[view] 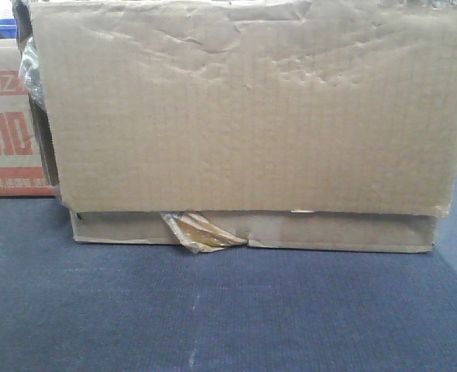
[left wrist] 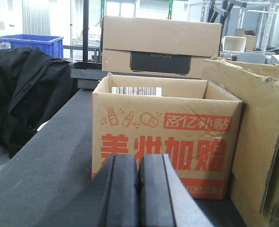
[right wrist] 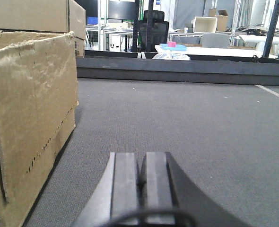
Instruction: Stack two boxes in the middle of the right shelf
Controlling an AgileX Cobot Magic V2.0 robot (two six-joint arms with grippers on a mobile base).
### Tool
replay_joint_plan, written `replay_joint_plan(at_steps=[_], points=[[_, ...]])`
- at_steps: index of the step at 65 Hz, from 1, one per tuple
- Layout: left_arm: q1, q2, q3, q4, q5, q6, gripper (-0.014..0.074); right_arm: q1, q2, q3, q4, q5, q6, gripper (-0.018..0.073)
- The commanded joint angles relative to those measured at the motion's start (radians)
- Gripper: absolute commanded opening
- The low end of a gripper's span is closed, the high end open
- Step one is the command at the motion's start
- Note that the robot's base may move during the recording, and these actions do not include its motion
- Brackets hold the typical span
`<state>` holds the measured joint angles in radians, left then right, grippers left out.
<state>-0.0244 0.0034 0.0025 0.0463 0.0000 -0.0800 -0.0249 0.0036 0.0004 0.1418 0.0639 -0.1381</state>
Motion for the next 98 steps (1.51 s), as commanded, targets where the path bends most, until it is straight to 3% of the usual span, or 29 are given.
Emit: replay_joint_plan(at_steps=[1, 48, 71, 80, 98], points=[[0.002, -0.003, -0.003, -0.005, -0.019, -0.002, -0.0111, -0.004, -0.004, 0.000, -0.008, -0.020, -0.001, -0.0153], [0.002, -0.003, -0.003, -0.005, -0.028, -0.002, -0.0111, -0.003, -0.004, 0.000, -0.008, -0.057, -0.001, -0.0153], [0.002, -0.003, -0.020, -0.005, -0.196, -0.002, -0.0111, -0.003, -0.004, -0.035, -0.008, -0.082, -0.001, -0.0153], [0.002, -0.003, -0.189, 0.045, -0.085, -0.002, -0.0111, -0.003, -0.004, -0.197, -0.008, 0.015, -0.001, -0.0153], [0.002, 0.203, -0.636, 0.064, 0.342, -0.002, -0.0105, -0.003, 0.169, -0.640, -0.008, 0.291, -0.001, -0.0148]])
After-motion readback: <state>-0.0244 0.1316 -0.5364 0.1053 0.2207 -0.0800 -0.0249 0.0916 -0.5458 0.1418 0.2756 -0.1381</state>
